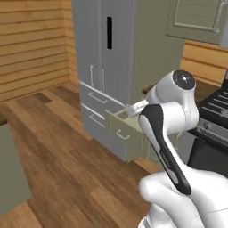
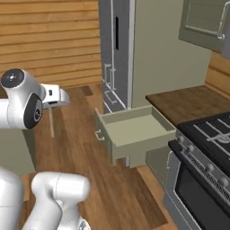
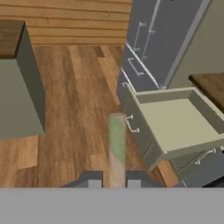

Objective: Take a straw from the drawer in front and place it inside the glass cup on the dining counter.

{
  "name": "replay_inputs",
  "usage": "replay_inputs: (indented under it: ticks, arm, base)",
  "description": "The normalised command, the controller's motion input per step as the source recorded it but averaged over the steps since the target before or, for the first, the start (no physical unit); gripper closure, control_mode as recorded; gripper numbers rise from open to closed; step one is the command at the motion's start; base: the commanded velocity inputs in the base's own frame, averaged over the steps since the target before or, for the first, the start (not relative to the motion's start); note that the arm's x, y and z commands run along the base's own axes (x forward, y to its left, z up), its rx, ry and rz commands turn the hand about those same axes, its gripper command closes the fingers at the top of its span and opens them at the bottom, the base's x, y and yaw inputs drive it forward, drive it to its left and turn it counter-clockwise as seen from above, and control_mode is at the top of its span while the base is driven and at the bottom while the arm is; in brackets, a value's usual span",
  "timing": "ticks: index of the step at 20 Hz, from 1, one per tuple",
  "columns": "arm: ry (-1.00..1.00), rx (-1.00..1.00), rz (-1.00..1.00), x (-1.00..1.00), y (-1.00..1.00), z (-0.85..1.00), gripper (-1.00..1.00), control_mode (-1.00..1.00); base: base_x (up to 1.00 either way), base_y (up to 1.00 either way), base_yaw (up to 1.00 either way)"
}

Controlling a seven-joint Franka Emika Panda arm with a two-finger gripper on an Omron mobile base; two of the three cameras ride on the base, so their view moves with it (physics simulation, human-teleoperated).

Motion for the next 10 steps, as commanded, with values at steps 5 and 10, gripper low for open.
replay_inputs:
  ticks: [5, 10]
  arm:
    - [0.0, 0.0, 0.0, 0.0, 0.0, 0.0, 1.0, 1.0]
    - [0.0, 0.0, 0.0, 0.0, 0.0, 0.0, 1.0, 1.0]
  base:
    - [0.48, 1.0, 0.01]
    - [0.97, 0.89, 0.0]
